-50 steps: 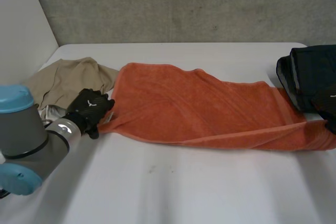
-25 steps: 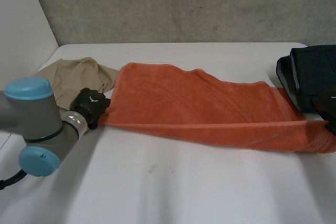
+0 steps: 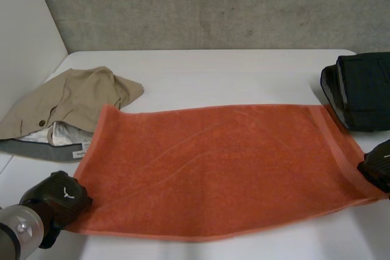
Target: Fold the laundry.
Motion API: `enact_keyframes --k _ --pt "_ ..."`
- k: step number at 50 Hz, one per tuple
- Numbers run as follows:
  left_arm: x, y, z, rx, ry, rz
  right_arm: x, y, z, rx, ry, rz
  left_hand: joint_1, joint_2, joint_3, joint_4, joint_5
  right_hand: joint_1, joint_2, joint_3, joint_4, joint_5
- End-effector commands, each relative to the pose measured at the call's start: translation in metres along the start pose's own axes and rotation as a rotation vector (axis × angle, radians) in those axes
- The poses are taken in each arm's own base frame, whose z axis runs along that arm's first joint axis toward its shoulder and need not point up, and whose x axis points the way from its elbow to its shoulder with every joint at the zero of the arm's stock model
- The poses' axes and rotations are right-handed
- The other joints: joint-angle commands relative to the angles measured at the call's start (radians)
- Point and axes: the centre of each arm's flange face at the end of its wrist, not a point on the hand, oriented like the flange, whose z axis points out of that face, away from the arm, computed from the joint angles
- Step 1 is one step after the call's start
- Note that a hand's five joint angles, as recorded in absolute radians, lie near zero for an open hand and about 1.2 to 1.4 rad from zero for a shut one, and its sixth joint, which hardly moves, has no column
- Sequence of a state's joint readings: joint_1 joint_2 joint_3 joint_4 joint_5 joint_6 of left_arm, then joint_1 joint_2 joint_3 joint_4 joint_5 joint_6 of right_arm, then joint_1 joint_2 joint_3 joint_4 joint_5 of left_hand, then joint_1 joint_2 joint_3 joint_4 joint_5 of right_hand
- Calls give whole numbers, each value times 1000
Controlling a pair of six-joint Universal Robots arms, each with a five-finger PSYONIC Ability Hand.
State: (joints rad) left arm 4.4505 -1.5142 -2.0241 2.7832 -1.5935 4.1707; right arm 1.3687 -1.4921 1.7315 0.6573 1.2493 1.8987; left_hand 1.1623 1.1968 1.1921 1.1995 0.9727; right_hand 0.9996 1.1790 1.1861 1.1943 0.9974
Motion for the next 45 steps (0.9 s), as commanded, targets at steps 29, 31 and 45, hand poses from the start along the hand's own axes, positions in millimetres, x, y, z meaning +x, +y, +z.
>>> enact_keyframes --k 29,31,45 --pt "-127 -95 231 359 -678 -195 70 -107 190 494 681 -90 234 199 204 197 249 397 217 210 202 224" --pt "-130 -101 234 396 -715 -194 72 -108 195 495 686 -90 234 199 204 197 249 397 217 210 202 224" --pt "-108 -122 221 514 -693 -167 81 -126 181 563 732 18 -988 -1022 -1018 -1025 -973 -825 -1005 -1012 -1020 -997"
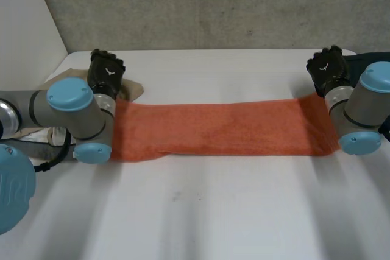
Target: Fold the laundry.
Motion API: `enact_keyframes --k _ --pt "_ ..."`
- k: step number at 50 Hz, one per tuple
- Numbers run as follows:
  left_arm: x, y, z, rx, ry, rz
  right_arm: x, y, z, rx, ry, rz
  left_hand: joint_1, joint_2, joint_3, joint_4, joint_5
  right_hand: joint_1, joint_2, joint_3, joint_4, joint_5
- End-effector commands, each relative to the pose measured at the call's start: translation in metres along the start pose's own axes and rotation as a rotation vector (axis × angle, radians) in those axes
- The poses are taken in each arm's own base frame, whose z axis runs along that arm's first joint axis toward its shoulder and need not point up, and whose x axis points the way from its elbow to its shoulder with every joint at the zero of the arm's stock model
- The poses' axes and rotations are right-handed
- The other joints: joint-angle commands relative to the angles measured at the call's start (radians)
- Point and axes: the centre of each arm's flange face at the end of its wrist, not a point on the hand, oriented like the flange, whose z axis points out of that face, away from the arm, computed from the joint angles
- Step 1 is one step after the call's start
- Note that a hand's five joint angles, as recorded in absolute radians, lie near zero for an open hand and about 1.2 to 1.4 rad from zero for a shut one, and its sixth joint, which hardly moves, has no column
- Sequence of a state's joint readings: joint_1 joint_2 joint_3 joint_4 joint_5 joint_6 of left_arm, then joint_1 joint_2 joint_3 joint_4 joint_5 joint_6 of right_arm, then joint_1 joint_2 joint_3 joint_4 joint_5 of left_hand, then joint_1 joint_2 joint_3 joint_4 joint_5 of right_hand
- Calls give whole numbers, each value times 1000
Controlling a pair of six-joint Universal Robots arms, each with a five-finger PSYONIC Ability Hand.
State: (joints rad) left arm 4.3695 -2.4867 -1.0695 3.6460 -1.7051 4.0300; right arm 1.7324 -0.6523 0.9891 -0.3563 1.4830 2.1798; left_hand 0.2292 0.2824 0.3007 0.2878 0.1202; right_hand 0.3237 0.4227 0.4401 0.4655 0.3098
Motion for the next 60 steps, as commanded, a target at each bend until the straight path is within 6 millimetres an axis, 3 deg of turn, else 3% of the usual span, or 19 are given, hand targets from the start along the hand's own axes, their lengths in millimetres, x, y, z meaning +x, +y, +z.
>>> enact_keyframes --k 1,6,7,10,14,15,20,26,31,40,41,43,45,51,55,60 --pt "-4 -21 -18 49 10 -20 36 -33 -13 44 64 122 -55 -108 -126 -113 -120 -149 -248 -266 -291 -310" --pt "-23 -34 -37 54 9 -26 74 -61 -43 83 78 265 -55 -108 -126 -113 -120 -149 -248 -266 -291 -310" --pt "-32 -41 -47 58 7 -30 81 -70 -58 96 49 301 -55 -108 -126 -113 -120 -149 -248 -266 -291 -310" --pt "-44 -49 -67 59 23 -67 81 -76 -84 79 -67 350 -55 -108 -126 -113 -120 -149 -248 -266 -291 -310" --pt "-48 -56 -98 78 89 -210 73 -59 -106 -27 -202 389 -55 -108 -126 -113 -120 -113 -212 -229 -254 -273" --pt "-48 -57 -103 80 102 -239 70 -44 -113 -103 -249 410 -55 -108 -126 -113 -120 -37 -136 -153 -179 -198" --pt "-50 -61 -126 104 188 -436 60 -19 -132 -253 -354 448 -55 -108 -126 -113 -120 105 5 -12 -37 -56" --pt "-47 -60 -134 99 241 -581 46 5 -125 -264 -361 419 -48 -101 -119 -107 -114 166 67 50 25 6" --pt "-46 -58 -134 93 241 -584 29 24 -115 -241 -353 320 -48 -101 -119 -107 -114 175 76 59 33 15" --pt "-45 -56 -134 83 244 -583 7 41 -107 -243 -360 278 -48 -101 -119 -107 -114 204 105 88 63 44" --pt "-45 -56 -134 83 244 -583 5 43 -106 -245 -364 278 -48 -101 -119 -107 -114 242 143 126 101 82" --pt "-44 -56 -135 82 247 -583 2 45 -104 -241 -363 263 -48 -101 -119 -107 -114 634 535 518 492 474" --pt "-45 -56 -135 83 246 -583 4 46 -102 -231 -348 244 -48 -101 -119 -107 -114 1071 972 954 929 910" --pt "-45 -57 -136 83 246 -583 11 47 -112 -253 -300 201 -48 -101 -119 -107 -114 1073 974 956 931 912" --pt "-46 -58 -136 84 245 -583 34 40 -125 -248 -260 199 -45 -98 -117 -104 -111 1073 974 956 931 912" --pt "-47 -56 -139 75 244 -583 56 54 -137 -250 -238 224 -45 -98 -117 -104 -111 1073 974 956 931 912"
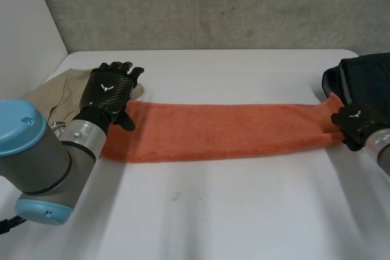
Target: Fold the laundry.
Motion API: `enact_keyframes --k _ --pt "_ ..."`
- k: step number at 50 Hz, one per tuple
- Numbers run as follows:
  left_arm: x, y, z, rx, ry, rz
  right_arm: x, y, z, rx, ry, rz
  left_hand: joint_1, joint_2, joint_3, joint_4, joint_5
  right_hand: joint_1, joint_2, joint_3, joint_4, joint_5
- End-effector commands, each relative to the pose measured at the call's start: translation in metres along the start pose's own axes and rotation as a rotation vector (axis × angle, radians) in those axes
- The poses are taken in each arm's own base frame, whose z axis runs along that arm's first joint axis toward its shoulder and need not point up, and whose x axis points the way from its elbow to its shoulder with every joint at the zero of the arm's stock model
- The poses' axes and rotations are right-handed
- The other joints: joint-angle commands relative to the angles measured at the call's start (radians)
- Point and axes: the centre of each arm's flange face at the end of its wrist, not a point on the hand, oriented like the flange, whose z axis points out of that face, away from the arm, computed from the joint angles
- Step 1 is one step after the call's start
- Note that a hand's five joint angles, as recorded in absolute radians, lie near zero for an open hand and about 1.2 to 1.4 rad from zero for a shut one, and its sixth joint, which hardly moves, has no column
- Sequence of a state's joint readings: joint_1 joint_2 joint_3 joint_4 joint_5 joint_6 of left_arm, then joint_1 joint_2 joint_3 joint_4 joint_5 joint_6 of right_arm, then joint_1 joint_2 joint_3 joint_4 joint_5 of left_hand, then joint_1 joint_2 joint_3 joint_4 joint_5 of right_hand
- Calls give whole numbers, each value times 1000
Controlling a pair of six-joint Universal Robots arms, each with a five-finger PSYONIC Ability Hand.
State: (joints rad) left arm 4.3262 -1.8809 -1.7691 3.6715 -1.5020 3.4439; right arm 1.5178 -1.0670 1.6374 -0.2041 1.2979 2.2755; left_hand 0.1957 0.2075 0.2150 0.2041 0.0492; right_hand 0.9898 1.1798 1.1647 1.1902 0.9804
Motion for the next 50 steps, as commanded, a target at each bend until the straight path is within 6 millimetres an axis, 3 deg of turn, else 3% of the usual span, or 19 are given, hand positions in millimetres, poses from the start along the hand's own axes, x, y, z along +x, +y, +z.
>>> enact_keyframes --k 1,12,16,17,20,21,24,25,28,29,31,32,35,36,38,39,42,45,50 --pt "-1 0 -3 -7 -3 -1 29 9 -24 16 32 26 -12 -23 -31 -20 -40 406 216 232 206 241" --pt "-5 -7 -5 9 -13 1 45 -6 -21 84 65 -5 -15 -26 -34 -23 -43 406 216 232 206 241" --pt "-16 -11 -5 13 -42 1 41 -35 -23 157 70 -41 -12 -23 -31 -20 -40 406 216 232 206 241" --pt "-19 -11 -6 13 -50 2 35 -57 -25 210 69 -66 -12 -23 -31 -20 -40 406 216 232 206 241" --pt "-32 -18 -6 26 -87 -4 19 -92 -28 294 63 -105 -12 -23 -31 -20 -40 406 216 232 206 241" --pt "-35 -18 -6 25 -95 -5 10 -115 -31 351 64 -131 -15 -26 -34 -23 -43 406 216 232 206 241" --pt "-50 -25 -7 40 -140 -1 -14 -152 -36 455 34 -162 -15 -26 -34 -23 -43 406 216 232 206 241" --pt "-59 -28 -7 49 -166 2 -36 -174 -36 529 -5 -182 -15 -26 -34 -23 -43 406 216 232 206 241" --pt "-72 -32 -7 61 -205 6 -72 -210 -39 655 -58 -208 -15 -26 -34 -23 -43 406 216 232 206 241" --pt "-78 -33 -8 64 -223 9 -96 -231 -41 743 -96 -221 -12 -23 -31 -20 -40 406 216 232 206 241" --pt "-85 -34 -8 65 -246 11 -122 -246 -42 827 -139 -230 -15 -26 -34 -23 -43 406 216 232 206 241" --pt "-88 -33 -8 63 -256 12 -151 -259 -45 921 -197 -243 -12 -23 -31 -20 -40 406 216 232 206 241" --pt "-94 -32 -8 57 -285 8 -198 -263 -48 1029 -312 -258 -12 -23 -31 -20 -40 406 216 232 206 241" --pt "-95 -31 -8 52 -286 3 -226 -259 -52 1063 -391 -262 -12 -23 -31 -20 -40 297 107 122 97 132" --pt "-93 -31 -8 45 -281 -3 -251 -249 -57 1079 -472 -264 -12 -23 -31 -20 -40 -324 -514 -499 -524 -489" --pt "-92 -29 -9 38 -277 -6 -265 -243 -61 1078 -525 -259 -12 -23 -31 -20 -40 -759 -950 -934 -960 -925" --pt "-89 -26 -11 14 -265 -14 -270 -242 -69 1079 -560 -242 -15 -26 -34 -23 -43 -815 -1005 -990 -1016 -980" --pt "-86 -22 -12 -2 -254 -16 -256 -249 -74 1048 -537 -181 -15 -26 -34 -23 -43 -815 -1005 -990 -1016 -980" --pt "-79 -19 -9 -7 -231 -14 -212 -249 -61 879 -431 24 -9 -20 -28 -17 -37 -815 -1005 -990 -1016 -980"
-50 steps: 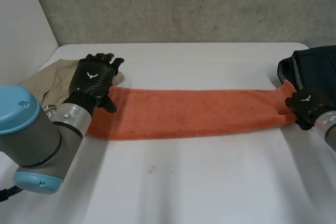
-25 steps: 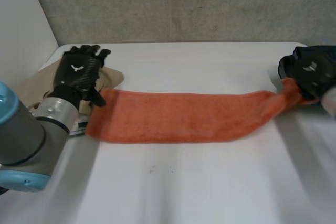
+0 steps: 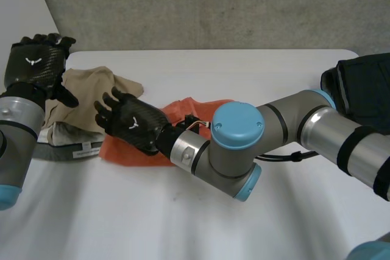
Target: Fold the laundry.
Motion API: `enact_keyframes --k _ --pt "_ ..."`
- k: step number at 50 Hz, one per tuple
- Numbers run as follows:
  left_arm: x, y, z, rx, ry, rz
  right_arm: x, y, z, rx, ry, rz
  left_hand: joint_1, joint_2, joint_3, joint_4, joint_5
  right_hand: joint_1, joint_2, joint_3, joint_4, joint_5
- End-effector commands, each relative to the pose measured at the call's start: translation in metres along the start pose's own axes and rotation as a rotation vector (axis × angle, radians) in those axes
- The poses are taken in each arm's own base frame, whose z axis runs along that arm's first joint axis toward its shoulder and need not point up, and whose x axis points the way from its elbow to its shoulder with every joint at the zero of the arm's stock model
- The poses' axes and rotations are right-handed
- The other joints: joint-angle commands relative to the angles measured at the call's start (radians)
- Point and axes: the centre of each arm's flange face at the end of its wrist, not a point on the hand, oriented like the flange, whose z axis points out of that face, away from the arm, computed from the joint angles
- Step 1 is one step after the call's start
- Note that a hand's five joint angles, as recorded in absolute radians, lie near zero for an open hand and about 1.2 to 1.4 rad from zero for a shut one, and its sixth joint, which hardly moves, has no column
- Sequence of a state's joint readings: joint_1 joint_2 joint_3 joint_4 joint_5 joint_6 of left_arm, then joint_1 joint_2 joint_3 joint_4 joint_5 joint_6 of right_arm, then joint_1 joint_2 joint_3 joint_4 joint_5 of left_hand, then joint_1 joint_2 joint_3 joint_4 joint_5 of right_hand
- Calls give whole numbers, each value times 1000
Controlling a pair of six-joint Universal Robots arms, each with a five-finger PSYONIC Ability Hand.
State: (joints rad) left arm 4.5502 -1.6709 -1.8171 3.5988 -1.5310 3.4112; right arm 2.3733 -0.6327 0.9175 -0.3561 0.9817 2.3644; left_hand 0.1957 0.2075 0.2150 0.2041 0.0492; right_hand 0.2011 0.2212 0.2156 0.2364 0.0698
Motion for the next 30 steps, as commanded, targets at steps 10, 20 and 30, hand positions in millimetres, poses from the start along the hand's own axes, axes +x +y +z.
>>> enact_keyframes --k 10,20,30 --pt "86 24 -5 -52 272 -2 86 44 -109 -514 436 462 129 117 110 121 101 -27 -47 -41 -62 -70" --pt "137 63 0 -141 396 13 56 61 -143 -674 390 546 220 209 201 212 192 83 63 69 48 40" --pt "142 91 26 -200 355 129 46 57 -143 -675 365 556 229 217 210 221 201 251 231 236 216 208"
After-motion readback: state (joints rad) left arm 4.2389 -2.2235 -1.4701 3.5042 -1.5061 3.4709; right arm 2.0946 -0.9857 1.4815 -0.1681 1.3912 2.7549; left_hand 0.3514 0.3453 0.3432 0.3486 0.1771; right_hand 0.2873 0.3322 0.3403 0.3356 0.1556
